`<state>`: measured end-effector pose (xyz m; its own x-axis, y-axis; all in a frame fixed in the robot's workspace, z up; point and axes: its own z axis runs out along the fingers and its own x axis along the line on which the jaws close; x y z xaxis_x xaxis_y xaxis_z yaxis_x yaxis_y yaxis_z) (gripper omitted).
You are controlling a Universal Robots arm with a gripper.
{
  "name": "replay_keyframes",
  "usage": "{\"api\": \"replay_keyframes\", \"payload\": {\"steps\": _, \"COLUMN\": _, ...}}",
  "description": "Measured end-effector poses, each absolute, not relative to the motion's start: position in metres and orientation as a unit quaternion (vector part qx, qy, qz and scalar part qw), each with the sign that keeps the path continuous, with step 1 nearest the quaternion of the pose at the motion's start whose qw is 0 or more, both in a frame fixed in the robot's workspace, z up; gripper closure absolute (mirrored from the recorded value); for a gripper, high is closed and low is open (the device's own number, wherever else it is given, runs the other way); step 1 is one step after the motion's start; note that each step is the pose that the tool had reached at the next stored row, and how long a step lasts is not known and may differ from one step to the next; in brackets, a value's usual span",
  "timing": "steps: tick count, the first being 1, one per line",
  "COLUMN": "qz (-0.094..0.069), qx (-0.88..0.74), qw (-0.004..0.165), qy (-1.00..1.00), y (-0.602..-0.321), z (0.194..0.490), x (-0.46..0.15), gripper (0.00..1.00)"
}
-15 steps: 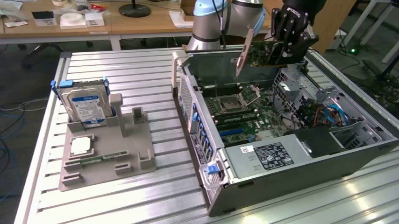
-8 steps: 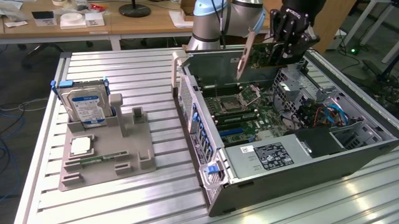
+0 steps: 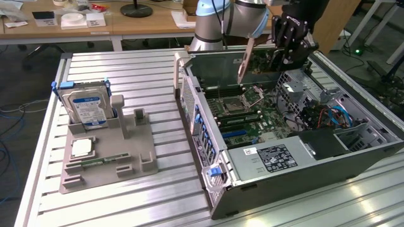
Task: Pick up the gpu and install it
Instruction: 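Insert the gpu into the slot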
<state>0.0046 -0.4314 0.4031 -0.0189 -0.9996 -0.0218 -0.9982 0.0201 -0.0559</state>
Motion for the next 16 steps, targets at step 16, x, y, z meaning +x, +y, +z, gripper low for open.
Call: {"api": "replay_keyframes", "payload": {"steps": 16, "qz": -0.017, "qx": -0.684, "qw": 0.017, "qy": 0.729, "y": -0.431, "z": 0.377, "x": -0.011, "gripper": 0.72}}
